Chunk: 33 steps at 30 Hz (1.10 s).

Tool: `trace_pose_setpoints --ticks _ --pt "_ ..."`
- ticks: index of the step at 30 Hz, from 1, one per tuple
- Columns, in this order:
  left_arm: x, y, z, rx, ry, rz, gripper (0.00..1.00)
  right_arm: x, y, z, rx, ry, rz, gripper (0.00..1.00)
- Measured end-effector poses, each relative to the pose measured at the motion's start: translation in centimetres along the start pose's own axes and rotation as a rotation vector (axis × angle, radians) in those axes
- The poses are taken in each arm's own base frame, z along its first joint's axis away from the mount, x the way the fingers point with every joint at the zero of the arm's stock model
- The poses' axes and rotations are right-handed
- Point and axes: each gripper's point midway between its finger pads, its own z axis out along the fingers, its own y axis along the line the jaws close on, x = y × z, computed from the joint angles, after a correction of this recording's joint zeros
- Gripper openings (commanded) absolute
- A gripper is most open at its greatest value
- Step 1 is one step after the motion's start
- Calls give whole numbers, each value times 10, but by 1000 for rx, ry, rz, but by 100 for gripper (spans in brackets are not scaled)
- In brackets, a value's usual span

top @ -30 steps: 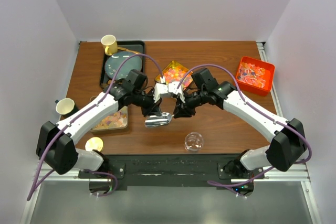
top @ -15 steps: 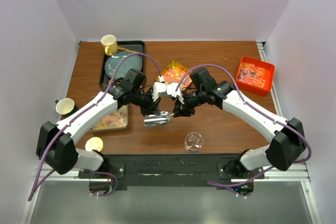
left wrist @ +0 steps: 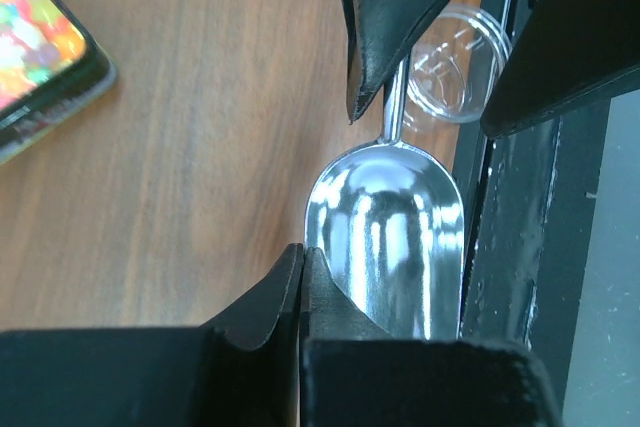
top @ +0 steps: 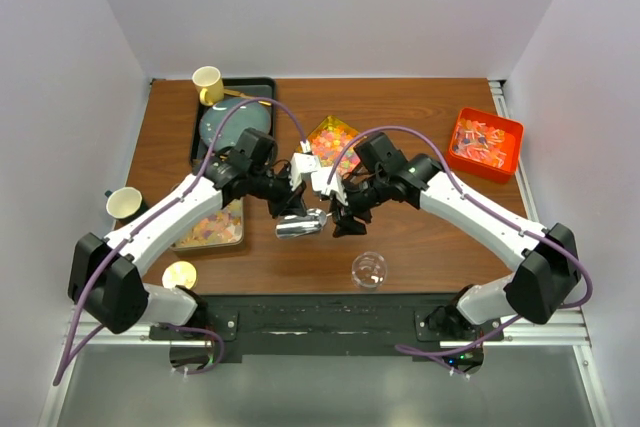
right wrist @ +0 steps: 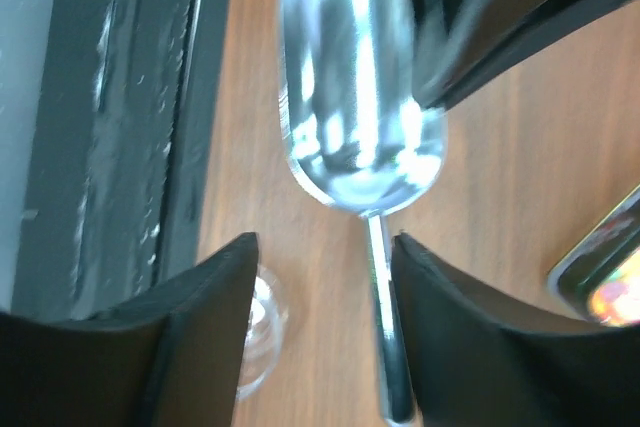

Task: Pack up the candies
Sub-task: Pick up the spatula from the center of the board.

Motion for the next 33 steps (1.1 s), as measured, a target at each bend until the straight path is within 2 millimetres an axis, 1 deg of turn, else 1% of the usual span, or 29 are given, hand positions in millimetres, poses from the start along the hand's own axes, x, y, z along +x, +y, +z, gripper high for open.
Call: trace_pose_setpoints --ticks 2,6,9,10,13,14,16,17,20,22,23,24,25,26,28,31,33 --pt "-5 1 -3 -8 -14 15 0 3 4 -4 -6 29 13 63" --pt "-13 0 -8 -20 -41 46 0 -6 4 -12 -4 30 2 61" --pt "-17 -1 -11 -31 -55 58 0 -10 3 -15 -3 27 -9 57" --pt "-18 -1 -12 -34 -58 60 0 -11 3 -15 -2 26 -12 54" --pt "-19 -2 -14 -35 -62 56 0 -12 3 -15 -2 21 -21 50" --pt "-18 -3 -14 -36 -63 55 0 -13 3 -15 -2 20 -23 46" --pt "-18 -3 -15 -34 -63 50 0 -14 2 -15 0 18 -25 42" --pt "-18 -3 -15 -33 -63 45 0 -14 1 -14 2 15 -26 37" --pt "-17 -4 -15 -32 -63 24 0 -16 -3 -12 11 9 -28 28" --pt "-15 -4 -15 -31 -61 7 0 -17 -5 -11 19 7 -31 15" --pt "-15 -4 -15 -30 -62 -2 0 -17 -7 -11 24 5 -34 5" --pt "-15 -4 -15 -30 -62 -7 4 -18 -9 -10 29 3 -36 0" --pt "-14 -4 -16 -30 -60 -23 12 -18 -12 -11 43 7 -36 0" --pt "-14 -3 -16 -35 -60 -31 27 -18 -12 -11 49 6 -27 0" --pt "-14 3 -17 -66 -57 -40 43 -18 -14 -9 59 2 1 0" --pt "-13 18 -20 -145 -49 -45 52 -13 -16 -12 71 3 64 0" --pt "-11 33 -26 -225 -41 -60 55 -1 -22 -19 95 12 128 0"
